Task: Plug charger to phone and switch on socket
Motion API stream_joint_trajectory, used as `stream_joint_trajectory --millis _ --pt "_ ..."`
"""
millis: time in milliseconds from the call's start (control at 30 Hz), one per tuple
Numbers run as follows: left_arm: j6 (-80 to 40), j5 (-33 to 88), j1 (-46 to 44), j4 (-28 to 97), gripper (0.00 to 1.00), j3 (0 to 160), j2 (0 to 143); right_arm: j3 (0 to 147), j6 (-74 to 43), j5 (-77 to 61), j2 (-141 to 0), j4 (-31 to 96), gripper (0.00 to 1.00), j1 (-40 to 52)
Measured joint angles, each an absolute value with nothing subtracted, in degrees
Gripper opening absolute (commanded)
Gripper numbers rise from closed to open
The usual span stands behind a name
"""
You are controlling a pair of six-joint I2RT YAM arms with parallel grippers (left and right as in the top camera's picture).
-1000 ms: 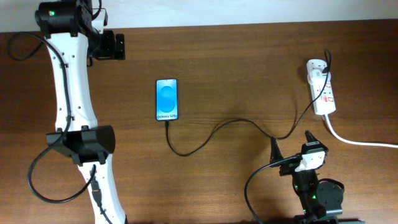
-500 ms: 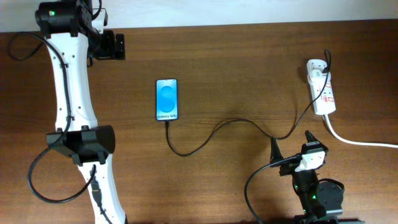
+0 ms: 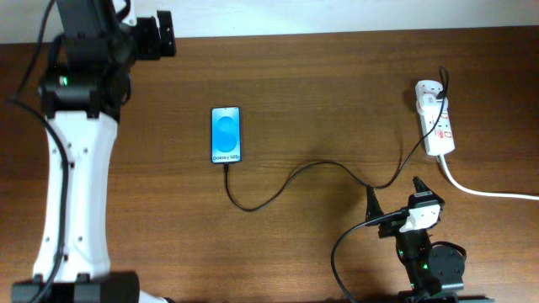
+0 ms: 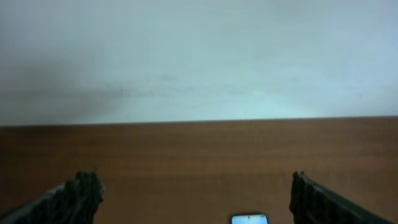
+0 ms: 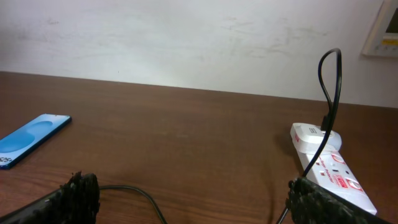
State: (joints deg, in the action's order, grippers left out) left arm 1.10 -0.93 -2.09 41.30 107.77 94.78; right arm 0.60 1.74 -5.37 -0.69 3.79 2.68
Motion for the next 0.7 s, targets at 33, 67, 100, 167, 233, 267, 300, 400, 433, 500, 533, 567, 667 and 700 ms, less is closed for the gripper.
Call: stream_joint_trajectory --millis 33,67,100,167,233,267,300,400,433,500,533,567,667,700 --pt "1.1 -0.9 -2.1 40.6 0.99 106.3 93.6 0.6 1.7 -5.4 -0.7 3.8 0.99 2.7" --pt "1.1 -0.9 -2.1 38.7 0.99 104.5 92.3 0.6 1.7 -5.4 -0.7 3.8 0.99 2.7" --pt "1.1 -0.9 -2.1 34.5 1.00 99.5 89.1 0.6 1.7 -5.4 -0.7 3.8 0.98 2.7" --pt "1.1 -0.9 -2.1 27.9 0.99 92.7 83.8 0.6 1.7 -5.4 -0.7 3.8 0.98 2.7" --pt "1.1 -0.9 -2.1 18.4 0.99 83.4 77.0 0.6 1.7 -5.3 -0.7 3.8 0.99 2.7" --pt "1.1 -0.9 -2.1 13.9 0.99 78.9 74.1 0.6 1.7 -5.4 -0.7 3.8 0.98 2.7" --pt "1.1 -0.9 -2.1 9.6 0.99 73.1 70.2 0.6 1.7 -5.4 -0.7 3.8 0.98 2.7" --pt "1.1 -1.0 -2.1 0.7 0.99 60.9 62.5 0.6 1.7 -5.3 -0.7 3.7 0.98 2.7" --pt "1.1 -1.0 -2.1 -1.1 1.00 56.8 59.7 0.6 1.7 -5.3 -0.7 3.8 0.98 2.7" --pt "1.1 -1.1 -2.0 -6.0 0.99 46.6 51.2 0.6 1.7 -5.3 -0.7 3.8 0.98 2.7" --pt "1.1 -1.1 -2.0 -7.7 1.00 44.0 48.5 0.6 1.7 -5.3 -0.7 3.8 0.98 2.7" --pt "1.1 -1.1 -2.0 -9.7 0.99 40.4 45.3 0.6 1.7 -5.4 -0.7 3.8 0.99 2.7" --pt "1.1 -1.1 -2.0 -11.6 0.99 30.6 37.3 0.6 1.7 -5.3 -0.7 3.8 0.99 2.7" --pt "1.1 -1.1 -2.0 -12.0 0.99 28.8 35.9 0.6 1.7 -5.3 -0.7 3.8 0.99 2.7"
